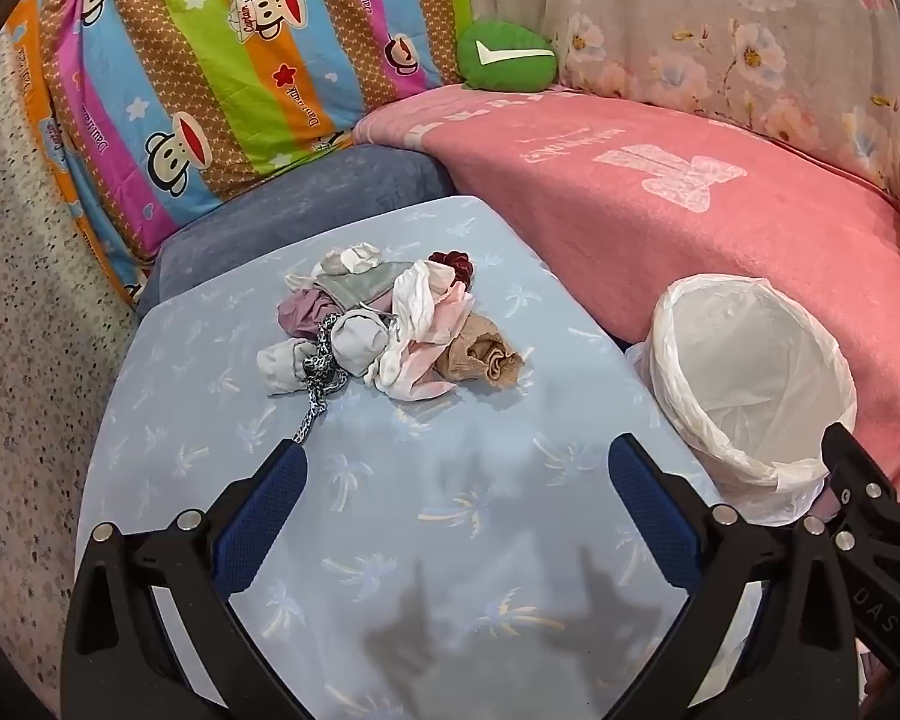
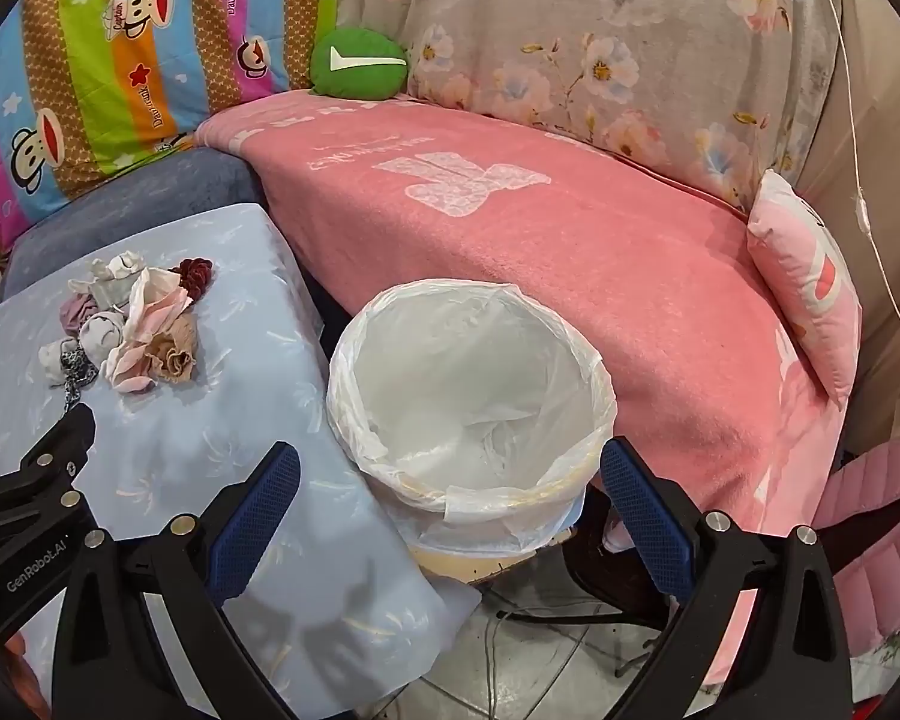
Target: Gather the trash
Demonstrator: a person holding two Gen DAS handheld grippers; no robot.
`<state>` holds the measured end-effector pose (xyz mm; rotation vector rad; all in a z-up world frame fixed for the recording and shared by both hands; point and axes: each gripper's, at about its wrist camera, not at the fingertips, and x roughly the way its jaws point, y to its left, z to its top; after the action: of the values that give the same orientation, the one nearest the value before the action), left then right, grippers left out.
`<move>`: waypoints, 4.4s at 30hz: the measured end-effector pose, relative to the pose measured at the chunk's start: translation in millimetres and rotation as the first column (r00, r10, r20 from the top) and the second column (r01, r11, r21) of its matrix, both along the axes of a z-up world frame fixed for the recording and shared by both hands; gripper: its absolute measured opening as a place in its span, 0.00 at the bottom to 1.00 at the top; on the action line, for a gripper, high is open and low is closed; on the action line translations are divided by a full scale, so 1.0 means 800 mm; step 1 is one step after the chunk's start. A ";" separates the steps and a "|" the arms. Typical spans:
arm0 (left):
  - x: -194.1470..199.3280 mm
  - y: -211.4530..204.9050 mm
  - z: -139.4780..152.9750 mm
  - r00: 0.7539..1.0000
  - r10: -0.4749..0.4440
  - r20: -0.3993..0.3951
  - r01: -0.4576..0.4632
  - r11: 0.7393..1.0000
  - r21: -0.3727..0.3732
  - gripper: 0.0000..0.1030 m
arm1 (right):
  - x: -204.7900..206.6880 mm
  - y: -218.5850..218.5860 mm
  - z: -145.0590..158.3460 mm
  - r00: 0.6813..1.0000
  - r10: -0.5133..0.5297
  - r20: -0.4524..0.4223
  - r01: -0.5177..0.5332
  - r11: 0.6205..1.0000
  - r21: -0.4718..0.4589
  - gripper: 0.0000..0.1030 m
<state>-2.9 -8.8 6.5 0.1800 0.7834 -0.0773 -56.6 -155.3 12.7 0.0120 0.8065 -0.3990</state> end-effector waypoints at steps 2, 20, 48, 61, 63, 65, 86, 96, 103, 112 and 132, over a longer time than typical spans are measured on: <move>-0.001 0.007 0.001 1.000 -0.006 0.001 0.006 1.000 -0.004 0.93 | -0.001 -0.001 0.003 1.000 -0.006 0.006 0.006 1.000 -0.006 0.95; -0.002 0.005 0.004 1.000 -0.011 0.011 0.011 1.000 -0.014 0.93 | -0.001 -0.005 0.007 0.999 -0.025 0.023 0.025 1.000 -0.008 0.95; -0.005 0.001 0.009 0.999 -0.026 0.032 0.026 0.999 -0.018 0.93 | -0.002 -0.005 0.011 0.999 -0.029 0.031 0.029 1.000 -0.011 0.95; -0.005 0.002 0.010 0.999 -0.024 0.035 0.025 0.999 -0.021 0.93 | -0.004 -0.005 0.013 0.999 -0.029 0.036 0.030 1.000 -0.010 0.95; -0.005 0.002 0.011 0.999 -0.024 0.035 0.025 0.999 -0.022 0.93 | -0.003 -0.005 0.013 0.999 -0.028 0.037 0.029 1.000 -0.010 0.95; -0.005 0.002 0.010 0.999 -0.025 0.035 0.026 0.999 -0.022 0.93 | -0.003 -0.003 0.013 0.999 -0.028 0.037 0.028 1.000 -0.011 0.95; 0.002 0.019 0.014 0.999 -0.021 0.038 0.023 0.999 -0.044 0.93 | 0.006 0.008 0.017 0.999 -0.019 0.034 0.020 1.000 -0.020 0.95; 0.010 0.028 0.011 0.999 -0.018 0.040 0.020 0.998 -0.055 0.93 | 0.010 0.017 0.018 0.999 -0.010 0.036 0.011 0.999 -0.030 0.95; 0.020 0.040 0.004 0.999 -0.016 0.040 0.019 0.997 -0.070 0.93 | 0.022 0.026 0.018 0.999 0.002 0.036 -0.001 1.000 -0.029 0.95; 0.042 0.078 -0.016 0.999 0.029 0.013 -0.028 0.996 -0.085 0.93 | 0.043 0.043 0.003 0.999 0.028 0.024 -0.028 1.000 0.010 0.95; 0.121 0.193 -0.080 0.985 0.155 -0.081 -0.166 0.973 -0.158 0.93 | 0.146 0.127 -0.040 0.986 0.167 0.017 -0.168 0.984 0.062 0.95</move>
<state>93.7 145.7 -57.2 -0.0433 0.8529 0.0058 60.4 -53.9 -19.2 0.0050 0.8015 -0.2143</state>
